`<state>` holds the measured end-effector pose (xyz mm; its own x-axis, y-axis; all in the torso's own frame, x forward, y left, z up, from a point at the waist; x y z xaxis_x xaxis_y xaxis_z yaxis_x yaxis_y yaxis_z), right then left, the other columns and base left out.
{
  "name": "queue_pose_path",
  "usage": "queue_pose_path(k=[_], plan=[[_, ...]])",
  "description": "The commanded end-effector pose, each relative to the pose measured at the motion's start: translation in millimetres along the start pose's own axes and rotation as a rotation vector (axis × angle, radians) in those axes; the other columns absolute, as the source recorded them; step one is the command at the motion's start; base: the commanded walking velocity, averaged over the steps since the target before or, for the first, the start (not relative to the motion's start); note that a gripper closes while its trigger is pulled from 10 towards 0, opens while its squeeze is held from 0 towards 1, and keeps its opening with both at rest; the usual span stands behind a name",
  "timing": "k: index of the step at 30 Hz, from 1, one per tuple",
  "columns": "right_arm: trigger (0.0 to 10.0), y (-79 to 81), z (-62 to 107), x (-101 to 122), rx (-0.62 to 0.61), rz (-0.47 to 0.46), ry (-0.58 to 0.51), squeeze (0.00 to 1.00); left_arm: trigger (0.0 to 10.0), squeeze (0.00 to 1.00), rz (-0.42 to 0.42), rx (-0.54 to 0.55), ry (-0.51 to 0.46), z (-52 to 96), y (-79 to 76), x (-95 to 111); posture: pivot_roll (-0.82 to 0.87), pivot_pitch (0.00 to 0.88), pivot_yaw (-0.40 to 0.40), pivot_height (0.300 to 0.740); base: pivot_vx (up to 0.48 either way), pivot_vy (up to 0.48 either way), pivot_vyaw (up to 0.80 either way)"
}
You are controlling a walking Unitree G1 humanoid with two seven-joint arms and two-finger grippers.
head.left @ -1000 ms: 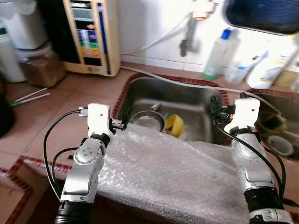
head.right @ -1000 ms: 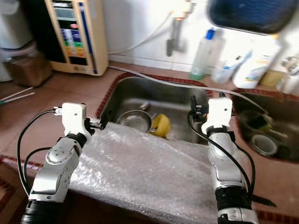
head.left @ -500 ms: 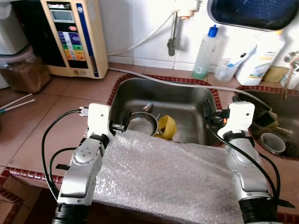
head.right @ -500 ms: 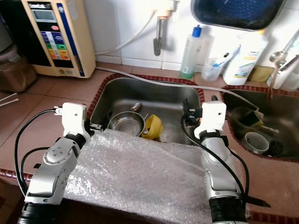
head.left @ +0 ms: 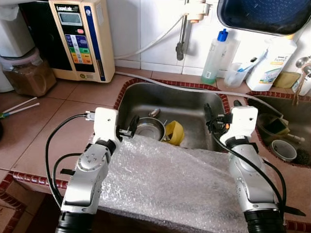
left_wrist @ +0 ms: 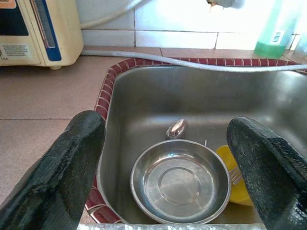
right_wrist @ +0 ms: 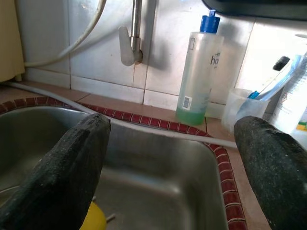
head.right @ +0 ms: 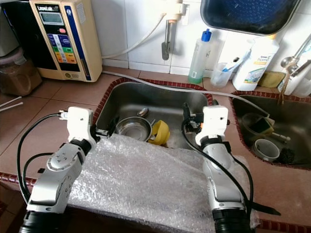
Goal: Kitchen organization
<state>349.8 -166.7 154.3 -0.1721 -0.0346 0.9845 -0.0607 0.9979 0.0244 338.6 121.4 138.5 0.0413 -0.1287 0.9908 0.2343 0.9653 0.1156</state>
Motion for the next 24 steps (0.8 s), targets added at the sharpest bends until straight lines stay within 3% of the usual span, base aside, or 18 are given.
queue_pose_path(k=[1,15,24], plan=[[10.0,-2.6,-1.4,5.9,-0.017,-0.013,-0.012,0.00,10.0,0.00,-0.006,-0.004,-0.018,-1.7,-2.3,8.3,0.05,0.000,0.016,0.740,0.000,0.000,0.00],[10.0,-4.0,-1.7,6.6,-0.022,-0.028,-0.005,0.00,10.0,0.00,0.010,-0.014,-0.002,-3.8,-6.2,6.1,0.04,0.000,0.018,0.740,0.000,0.000,0.00],[10.0,-4.1,-2.6,7.1,-0.022,-0.031,-0.004,0.00,10.0,0.00,0.012,-0.019,0.004,-5.0,-7.6,5.8,0.04,0.000,0.018,0.740,-0.256,0.000,0.00]])
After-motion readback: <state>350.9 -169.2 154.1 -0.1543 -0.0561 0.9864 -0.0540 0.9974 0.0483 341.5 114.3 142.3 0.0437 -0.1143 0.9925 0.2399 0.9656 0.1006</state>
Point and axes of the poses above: a point about 5 cm out from each wrist's last joint towards the gripper, its own z axis pointing back from the gripper into the wrist, its own x axis along the axis of the wrist's last joint, y = z × x, the point moved 4 cm from there along -z, pointing out of the wrist towards the gripper, and after that the axes turned 6 degrees about -z, right-handed, at the moved point
